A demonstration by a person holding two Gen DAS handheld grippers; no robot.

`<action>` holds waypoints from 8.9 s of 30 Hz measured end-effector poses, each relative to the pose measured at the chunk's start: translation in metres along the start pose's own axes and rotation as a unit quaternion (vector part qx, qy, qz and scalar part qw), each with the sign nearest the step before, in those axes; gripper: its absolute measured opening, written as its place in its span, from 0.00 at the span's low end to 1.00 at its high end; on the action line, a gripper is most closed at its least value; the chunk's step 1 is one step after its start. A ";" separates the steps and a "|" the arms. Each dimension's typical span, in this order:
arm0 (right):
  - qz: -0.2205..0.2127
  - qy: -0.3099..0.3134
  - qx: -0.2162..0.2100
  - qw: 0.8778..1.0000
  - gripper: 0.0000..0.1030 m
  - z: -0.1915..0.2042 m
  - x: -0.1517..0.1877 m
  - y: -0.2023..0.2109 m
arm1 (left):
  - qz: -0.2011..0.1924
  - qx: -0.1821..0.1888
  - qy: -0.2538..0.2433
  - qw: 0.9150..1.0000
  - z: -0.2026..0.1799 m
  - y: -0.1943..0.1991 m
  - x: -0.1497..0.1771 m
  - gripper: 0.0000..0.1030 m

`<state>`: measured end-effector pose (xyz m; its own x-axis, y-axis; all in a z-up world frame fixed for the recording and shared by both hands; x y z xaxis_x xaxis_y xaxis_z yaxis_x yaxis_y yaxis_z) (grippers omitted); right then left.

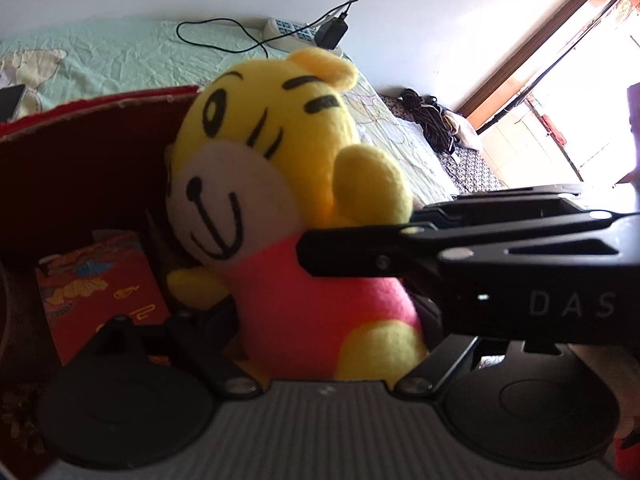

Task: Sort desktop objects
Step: 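Lift the tiger plush with both grippers and carry it to the red box, then lower the tiger plush into the red box with both grippers, then open both grippers to release the tiger plush and withdraw, then close the left gripper on the green plush while the right gripper pinches it, then lift the green plush with both grippers and carry it to the red box, then lower the green plush into the red box beside the red envelope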

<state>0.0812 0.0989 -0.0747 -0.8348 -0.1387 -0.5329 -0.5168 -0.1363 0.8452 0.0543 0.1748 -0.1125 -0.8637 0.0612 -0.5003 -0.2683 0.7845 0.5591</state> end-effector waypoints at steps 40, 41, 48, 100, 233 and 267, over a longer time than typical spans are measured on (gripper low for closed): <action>-0.062 -0.068 0.018 0.996 0.32 -0.017 0.005 0.012 | 0.016 -0.117 -0.015 0.993 -0.021 0.024 0.007 0.96; -0.062 -0.069 0.017 0.996 0.32 -0.017 0.006 0.013 | 0.014 -0.122 -0.020 0.992 -0.023 0.025 0.007 0.96; -0.069 -0.082 0.014 0.994 0.32 -0.019 0.011 0.016 | 0.009 -0.152 -0.026 0.988 -0.028 0.030 0.008 0.97; -0.098 -0.157 -0.096 0.978 0.34 -0.132 0.072 0.060 | -0.081 -0.233 0.011 0.969 -0.101 0.039 0.005 0.98; 0.045 0.046 -0.359 0.931 0.50 0.048 0.057 0.091 | -0.087 -0.103 0.021 0.991 -0.140 0.129 0.090 0.97; 0.029 -0.014 -0.317 0.948 0.49 0.132 0.013 -0.059 | -0.067 -0.196 0.024 0.978 0.040 0.146 0.062 0.93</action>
<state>0.0757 0.2348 -0.1257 -0.8677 -0.1382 -0.4775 -0.2596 -0.6933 0.6723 -0.0220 0.3178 -0.0881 -0.8265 -0.0618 -0.5596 -0.5144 0.4868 0.7060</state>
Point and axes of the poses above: each gripper's, at about its wrist camera, not at the fingertips, and y roughly against the way its jaws point, z to its left, x to its underside, the point moved 8 cm from there along -y, roughly the way its jaws point, and after that the axes turned 14 degrees about x, right-handed, at the moved point
